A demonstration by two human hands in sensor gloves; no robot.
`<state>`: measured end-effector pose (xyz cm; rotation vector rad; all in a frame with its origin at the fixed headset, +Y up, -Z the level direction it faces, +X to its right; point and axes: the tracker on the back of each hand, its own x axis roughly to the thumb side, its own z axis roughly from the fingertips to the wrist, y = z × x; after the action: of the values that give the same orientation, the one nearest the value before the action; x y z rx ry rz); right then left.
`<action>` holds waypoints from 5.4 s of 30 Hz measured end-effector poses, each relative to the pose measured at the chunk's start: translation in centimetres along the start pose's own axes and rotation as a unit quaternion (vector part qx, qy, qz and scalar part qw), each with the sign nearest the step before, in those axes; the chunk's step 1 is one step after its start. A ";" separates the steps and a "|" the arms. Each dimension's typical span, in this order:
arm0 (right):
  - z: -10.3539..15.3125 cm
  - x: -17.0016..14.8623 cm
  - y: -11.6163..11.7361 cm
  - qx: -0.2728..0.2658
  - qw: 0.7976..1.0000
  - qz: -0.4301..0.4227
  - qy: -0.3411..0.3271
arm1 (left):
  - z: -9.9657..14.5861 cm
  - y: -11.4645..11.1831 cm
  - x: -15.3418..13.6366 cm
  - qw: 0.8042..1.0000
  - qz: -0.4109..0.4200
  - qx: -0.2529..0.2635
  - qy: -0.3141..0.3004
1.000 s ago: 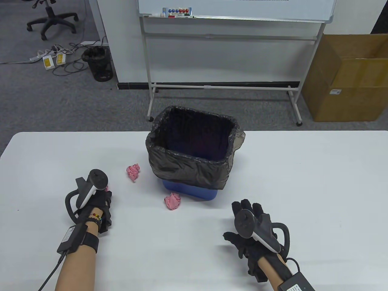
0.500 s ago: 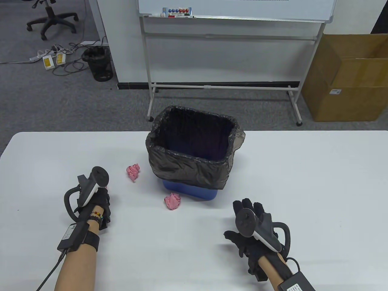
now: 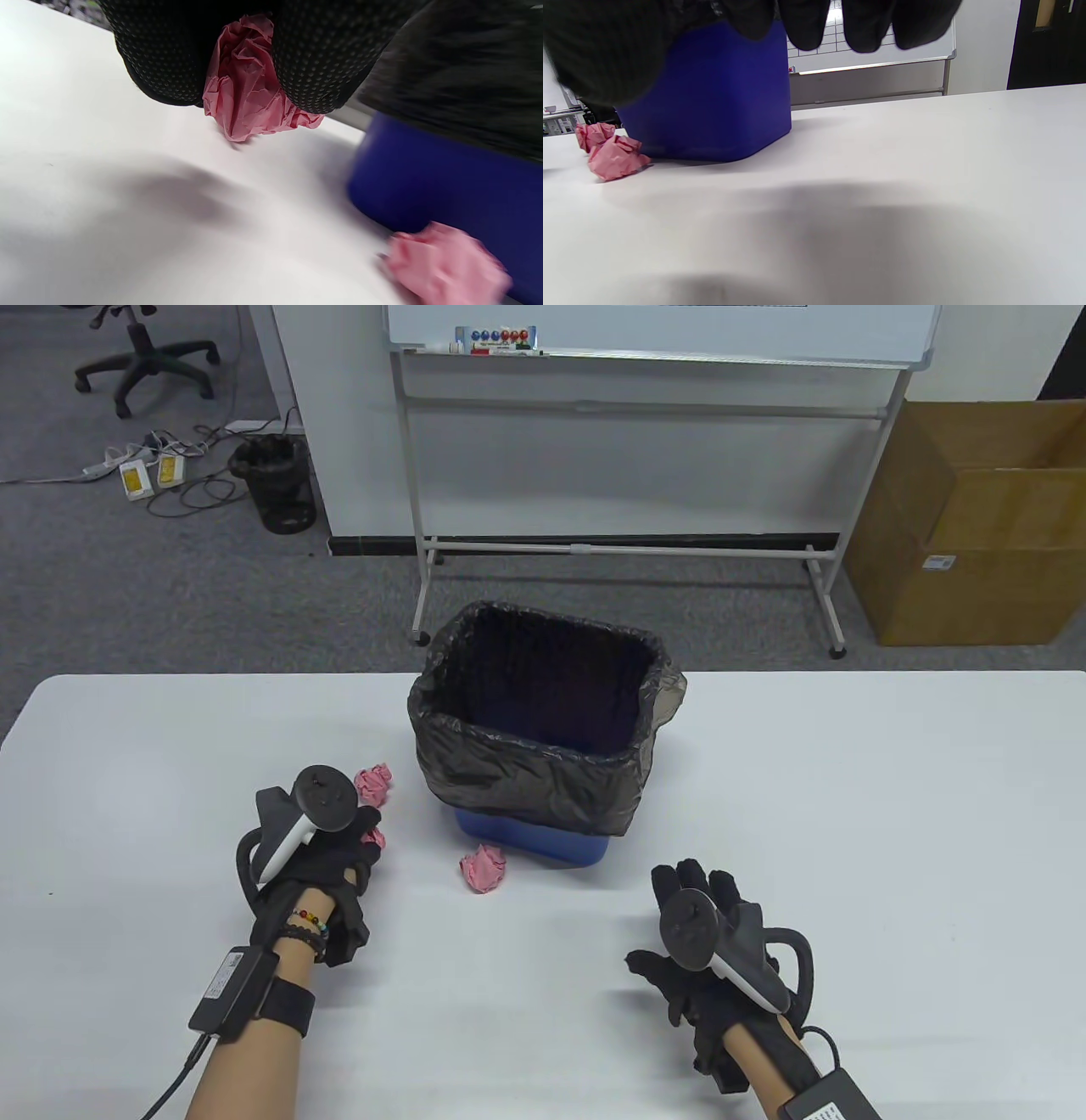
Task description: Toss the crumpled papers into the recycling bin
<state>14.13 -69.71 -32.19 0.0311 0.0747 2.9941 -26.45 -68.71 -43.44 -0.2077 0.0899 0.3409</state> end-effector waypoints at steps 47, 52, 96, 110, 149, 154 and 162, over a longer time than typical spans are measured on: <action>0.2 -1.0 -0.5 -0.012 0.999 -0.029 0.007 | 3.2 9.1 20.1 0.929 0.157 0.133 -0.309; 0.2 -1.0 -0.6 -0.015 0.999 -0.030 0.007 | 3.2 8.6 18.6 0.937 0.147 0.137 -0.285; 0.0 -0.4 0.2 0.006 1.000 -0.003 0.006 | -5.3 3.4 0.0 0.984 0.061 0.162 -0.041; -0.2 -0.5 0.4 0.010 1.000 0.001 0.010 | -10.4 -1.8 -0.5 0.998 -0.005 0.065 0.015; -0.1 -1.1 0.1 -0.004 1.000 -0.014 0.015 | -3.1 -0.9 1.6 1.000 -0.005 -0.023 -0.003; -0.2 -1.2 0.1 -0.005 1.000 -0.017 0.019 | -1.4 -0.4 3.1 0.995 0.027 -0.083 -0.045; -0.1 -1.4 0.0 -0.004 1.000 -0.018 0.022 | 1.2 1.1 6.4 0.975 0.060 -0.164 -0.137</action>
<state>15.47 -69.94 -32.32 -0.0376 0.0685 2.9596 -20.73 -65.39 -43.28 -0.4817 -0.2292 0.5012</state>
